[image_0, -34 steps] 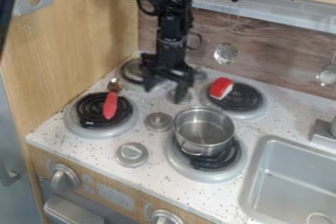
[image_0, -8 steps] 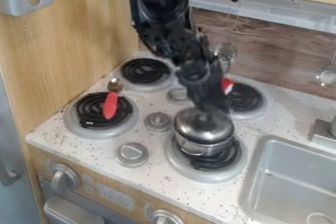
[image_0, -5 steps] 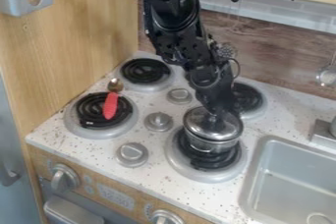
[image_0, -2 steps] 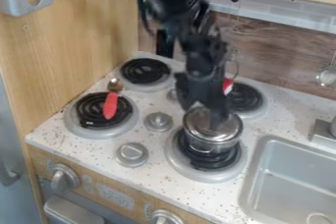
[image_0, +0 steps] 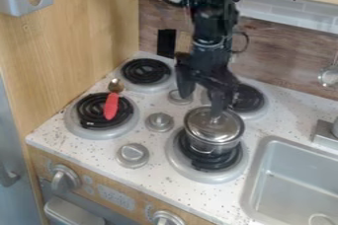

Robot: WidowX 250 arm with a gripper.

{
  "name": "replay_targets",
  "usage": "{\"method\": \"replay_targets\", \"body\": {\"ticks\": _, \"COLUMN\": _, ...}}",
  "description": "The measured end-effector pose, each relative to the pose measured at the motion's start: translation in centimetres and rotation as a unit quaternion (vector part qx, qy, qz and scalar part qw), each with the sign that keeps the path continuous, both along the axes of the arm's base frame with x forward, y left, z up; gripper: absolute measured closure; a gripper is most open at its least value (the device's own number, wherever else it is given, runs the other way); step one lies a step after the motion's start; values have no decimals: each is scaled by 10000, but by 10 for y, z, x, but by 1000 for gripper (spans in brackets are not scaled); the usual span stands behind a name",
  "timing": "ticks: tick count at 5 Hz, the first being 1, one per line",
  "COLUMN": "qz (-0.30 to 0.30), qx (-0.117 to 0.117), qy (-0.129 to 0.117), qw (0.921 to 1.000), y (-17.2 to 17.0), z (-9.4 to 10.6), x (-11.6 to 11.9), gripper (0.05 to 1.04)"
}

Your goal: Put the lid on the cooking pot

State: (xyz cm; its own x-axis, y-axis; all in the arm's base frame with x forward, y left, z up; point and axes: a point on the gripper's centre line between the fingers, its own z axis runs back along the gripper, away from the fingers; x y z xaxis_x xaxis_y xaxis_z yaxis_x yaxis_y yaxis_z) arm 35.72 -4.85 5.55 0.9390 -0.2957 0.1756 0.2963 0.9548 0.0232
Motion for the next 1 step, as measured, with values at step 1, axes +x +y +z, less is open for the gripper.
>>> {"method": "replay_targets", "body": {"ticks": 1, "qz": 178, "qx": 15, "qy": 45, "qw": 9998, "y": 5, "z": 4, "x": 2, "gripper": 83}}
